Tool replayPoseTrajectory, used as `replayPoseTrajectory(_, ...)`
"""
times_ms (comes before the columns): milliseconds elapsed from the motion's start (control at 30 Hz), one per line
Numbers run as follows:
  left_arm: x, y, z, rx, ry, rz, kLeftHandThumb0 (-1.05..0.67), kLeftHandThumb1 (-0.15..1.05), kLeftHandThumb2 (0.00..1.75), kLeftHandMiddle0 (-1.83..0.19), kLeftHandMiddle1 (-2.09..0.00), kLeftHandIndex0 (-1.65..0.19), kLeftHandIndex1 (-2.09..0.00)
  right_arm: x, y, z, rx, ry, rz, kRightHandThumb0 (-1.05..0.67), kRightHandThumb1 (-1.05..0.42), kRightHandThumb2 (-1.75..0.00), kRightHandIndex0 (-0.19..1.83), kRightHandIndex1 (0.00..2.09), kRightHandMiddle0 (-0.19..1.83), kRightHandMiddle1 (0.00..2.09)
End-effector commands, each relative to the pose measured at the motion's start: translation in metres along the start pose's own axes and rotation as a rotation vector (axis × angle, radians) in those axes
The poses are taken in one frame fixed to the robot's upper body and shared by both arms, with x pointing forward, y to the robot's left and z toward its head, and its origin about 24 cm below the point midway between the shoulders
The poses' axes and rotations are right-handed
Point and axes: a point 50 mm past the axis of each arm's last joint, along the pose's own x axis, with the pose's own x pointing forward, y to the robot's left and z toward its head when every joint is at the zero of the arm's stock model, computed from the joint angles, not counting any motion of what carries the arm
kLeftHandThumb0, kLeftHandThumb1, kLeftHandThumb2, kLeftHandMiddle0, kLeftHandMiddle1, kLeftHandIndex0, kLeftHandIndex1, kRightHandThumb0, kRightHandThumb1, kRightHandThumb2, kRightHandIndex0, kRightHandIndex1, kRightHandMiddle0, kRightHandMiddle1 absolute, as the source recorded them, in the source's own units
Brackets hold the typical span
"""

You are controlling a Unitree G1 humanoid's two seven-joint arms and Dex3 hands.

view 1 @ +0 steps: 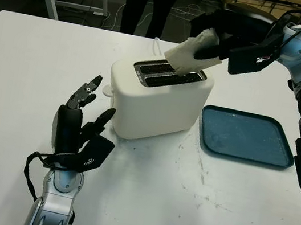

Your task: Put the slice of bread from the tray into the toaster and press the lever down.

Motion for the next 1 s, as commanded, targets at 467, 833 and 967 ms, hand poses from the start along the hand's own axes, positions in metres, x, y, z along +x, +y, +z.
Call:
replayPoseTrajectory(467,0.000,-0.003,0.003,-0.012,-0.019,0.009,-0.44,0.92,0.10,-0.29,-0.80,-0.55,-0.01,-0.008,-0.033,-0.001,0.029,0.060,-0.057,-0.45,-0.92,-0.27,0.76,1.60,0.74,1.18)
replayPoseTrajectory(833,-0.002,-0.004,0.002,-0.018,-0.018,0.017,-0.43,0.92,0.10,-0.30,-0.81,-0.55,-0.01,-0.008,-0.039,0.000,0.077,0.071,-0.060,-0.48,-0.92,-0.26,0.81,1.54,0.81,1.07)
replayPoseTrajectory(967,-0.002,-0.004,0.003,-0.020,-0.009,0.018,-0.43,0.92,0.10,-0.30,-0.80,-0.55,-0.01,-0.006,-0.035,0.000,0.079,0.062,-0.031,-0.48,-0.92,-0.29,0.81,1.57,0.80,1.15)
